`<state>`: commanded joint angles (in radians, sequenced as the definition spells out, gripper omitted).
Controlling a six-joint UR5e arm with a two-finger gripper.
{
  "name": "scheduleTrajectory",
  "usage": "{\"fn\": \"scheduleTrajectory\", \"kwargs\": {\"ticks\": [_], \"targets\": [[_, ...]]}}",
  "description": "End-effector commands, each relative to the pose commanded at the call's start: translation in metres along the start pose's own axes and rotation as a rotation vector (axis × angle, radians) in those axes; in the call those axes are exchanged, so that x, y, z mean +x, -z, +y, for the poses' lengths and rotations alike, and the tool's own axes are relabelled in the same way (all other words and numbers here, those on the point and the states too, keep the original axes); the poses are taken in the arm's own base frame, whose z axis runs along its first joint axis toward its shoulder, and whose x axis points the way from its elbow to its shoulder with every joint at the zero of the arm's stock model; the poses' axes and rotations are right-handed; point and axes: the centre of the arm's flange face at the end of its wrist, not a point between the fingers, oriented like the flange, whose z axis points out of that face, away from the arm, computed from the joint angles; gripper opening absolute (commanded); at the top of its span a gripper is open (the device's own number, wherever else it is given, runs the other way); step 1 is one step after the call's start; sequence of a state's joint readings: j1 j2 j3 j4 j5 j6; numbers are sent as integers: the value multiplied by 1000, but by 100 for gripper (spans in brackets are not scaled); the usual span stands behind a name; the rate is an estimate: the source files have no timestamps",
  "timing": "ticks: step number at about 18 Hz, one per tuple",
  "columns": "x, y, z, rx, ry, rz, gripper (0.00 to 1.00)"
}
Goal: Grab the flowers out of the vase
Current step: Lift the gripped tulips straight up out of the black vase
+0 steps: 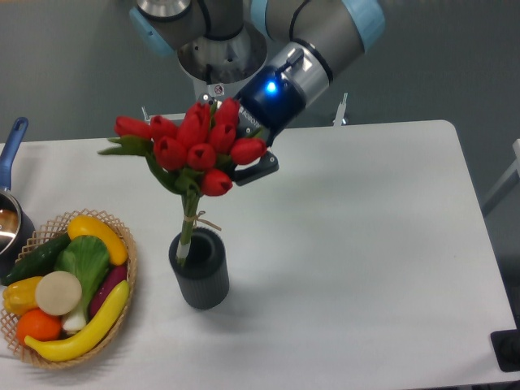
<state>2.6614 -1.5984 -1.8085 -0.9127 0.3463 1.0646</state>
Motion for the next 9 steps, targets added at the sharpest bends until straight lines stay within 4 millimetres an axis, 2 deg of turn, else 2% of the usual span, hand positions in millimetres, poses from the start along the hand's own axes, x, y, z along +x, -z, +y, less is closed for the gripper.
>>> {"fn": "scheduleTrajectory", "kwargs": {"ticks": [4,5,9], "targets": [[2,10,-6,-43,-4,-45,45],[-4,18,-3,-54,13,-71,45],[-41,75,13,-113,27,-227,45]]}}
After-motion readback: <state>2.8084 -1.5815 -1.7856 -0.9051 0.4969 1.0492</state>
